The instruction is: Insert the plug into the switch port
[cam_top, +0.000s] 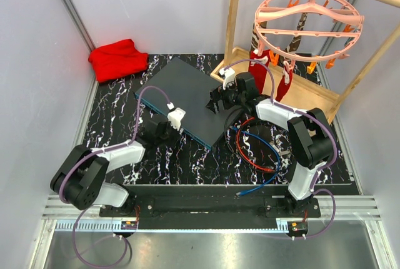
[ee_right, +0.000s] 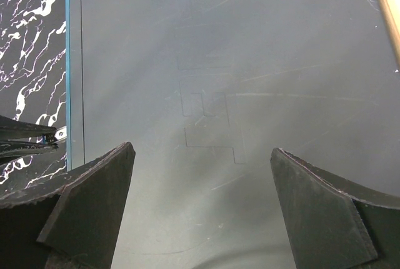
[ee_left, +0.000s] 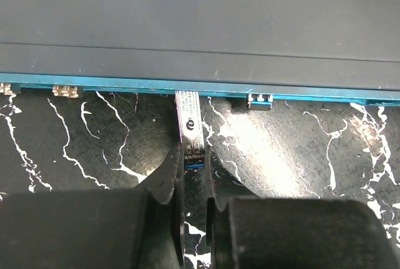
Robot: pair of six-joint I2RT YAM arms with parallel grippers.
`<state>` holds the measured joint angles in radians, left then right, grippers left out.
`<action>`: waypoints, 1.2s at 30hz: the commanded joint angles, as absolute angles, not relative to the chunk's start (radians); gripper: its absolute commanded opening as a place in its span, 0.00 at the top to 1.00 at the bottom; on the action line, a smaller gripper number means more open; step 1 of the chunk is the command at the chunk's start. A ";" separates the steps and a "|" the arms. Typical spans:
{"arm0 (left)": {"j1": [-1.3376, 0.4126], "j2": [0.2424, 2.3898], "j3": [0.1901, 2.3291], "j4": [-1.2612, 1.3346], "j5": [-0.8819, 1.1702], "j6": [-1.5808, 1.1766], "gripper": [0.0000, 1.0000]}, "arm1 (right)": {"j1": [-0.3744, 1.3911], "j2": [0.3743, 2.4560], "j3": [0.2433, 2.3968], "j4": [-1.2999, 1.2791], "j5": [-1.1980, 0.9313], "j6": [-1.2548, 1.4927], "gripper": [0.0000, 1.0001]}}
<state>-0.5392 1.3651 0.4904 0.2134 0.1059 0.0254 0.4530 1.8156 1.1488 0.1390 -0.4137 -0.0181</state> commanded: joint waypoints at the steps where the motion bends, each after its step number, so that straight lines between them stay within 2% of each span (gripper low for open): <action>1: -0.569 1.388 0.560 0.367 0.391 0.003 1.00 | 0.449 1.810 1.143 0.190 -0.445 -0.038 0.00; 16: -0.523 1.390 0.681 0.213 0.380 0.055 1.00 | 0.449 1.802 1.138 0.190 -0.465 -0.058 0.00; 26: -0.522 1.466 0.713 0.278 0.402 0.014 0.99 | 0.448 1.809 1.144 0.192 -0.463 -0.054 0.00; 36: -0.523 1.390 0.704 0.310 0.325 0.006 0.98 | 0.449 1.805 1.144 0.193 -0.460 -0.040 0.00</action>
<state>-0.4889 1.4406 0.6373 0.0238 0.1864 0.0399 0.4530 1.8156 1.1385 0.1467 -0.4397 -0.0402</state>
